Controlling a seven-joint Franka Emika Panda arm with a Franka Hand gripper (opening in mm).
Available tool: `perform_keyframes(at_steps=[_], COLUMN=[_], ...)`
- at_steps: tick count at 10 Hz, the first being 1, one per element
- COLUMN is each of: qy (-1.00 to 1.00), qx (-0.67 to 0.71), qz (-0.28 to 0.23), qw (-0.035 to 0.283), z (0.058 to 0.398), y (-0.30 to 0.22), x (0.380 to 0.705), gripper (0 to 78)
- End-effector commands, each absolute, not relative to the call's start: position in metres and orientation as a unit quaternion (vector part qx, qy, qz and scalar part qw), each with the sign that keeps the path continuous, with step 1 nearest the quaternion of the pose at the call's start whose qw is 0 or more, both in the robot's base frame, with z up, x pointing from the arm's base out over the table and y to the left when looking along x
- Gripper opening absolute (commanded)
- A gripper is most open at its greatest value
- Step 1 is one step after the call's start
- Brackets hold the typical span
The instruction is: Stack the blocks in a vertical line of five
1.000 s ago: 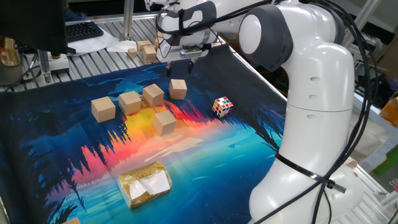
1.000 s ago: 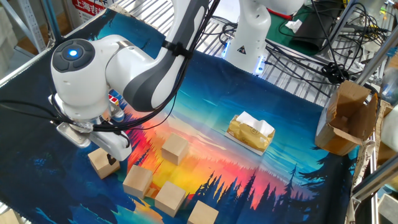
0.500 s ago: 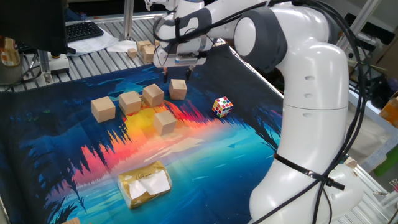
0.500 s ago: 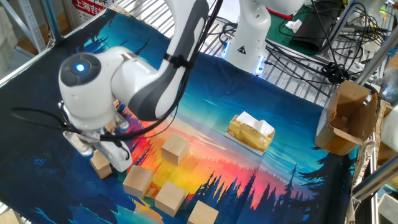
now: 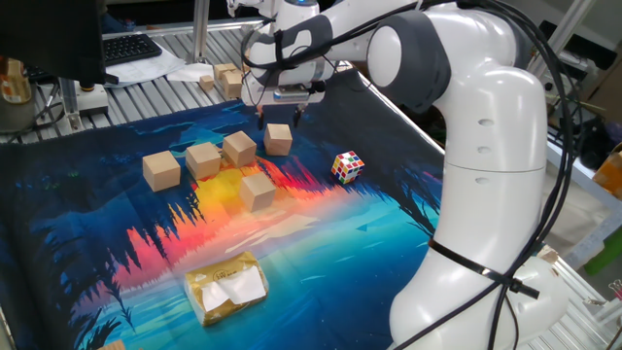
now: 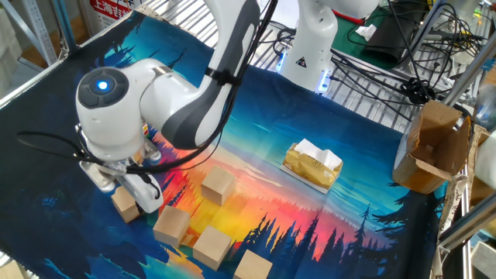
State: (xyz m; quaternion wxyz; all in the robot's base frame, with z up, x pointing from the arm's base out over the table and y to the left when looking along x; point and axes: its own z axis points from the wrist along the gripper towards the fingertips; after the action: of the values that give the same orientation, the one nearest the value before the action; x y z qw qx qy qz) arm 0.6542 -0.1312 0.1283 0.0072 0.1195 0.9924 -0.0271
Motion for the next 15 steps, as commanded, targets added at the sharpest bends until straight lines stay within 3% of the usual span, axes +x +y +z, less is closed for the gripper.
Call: perform_keyframes(at_steps=[1, 15], qy=[0.993, 0.989], qx=[0.115, 0.145], qz=[-0.025, -0.015], qw=[0.012, 0.014], z=[0.124, 0.104], y=[-0.144, -0.141], x=[0.653, 0.649], gripper=[77.4, 77.4])
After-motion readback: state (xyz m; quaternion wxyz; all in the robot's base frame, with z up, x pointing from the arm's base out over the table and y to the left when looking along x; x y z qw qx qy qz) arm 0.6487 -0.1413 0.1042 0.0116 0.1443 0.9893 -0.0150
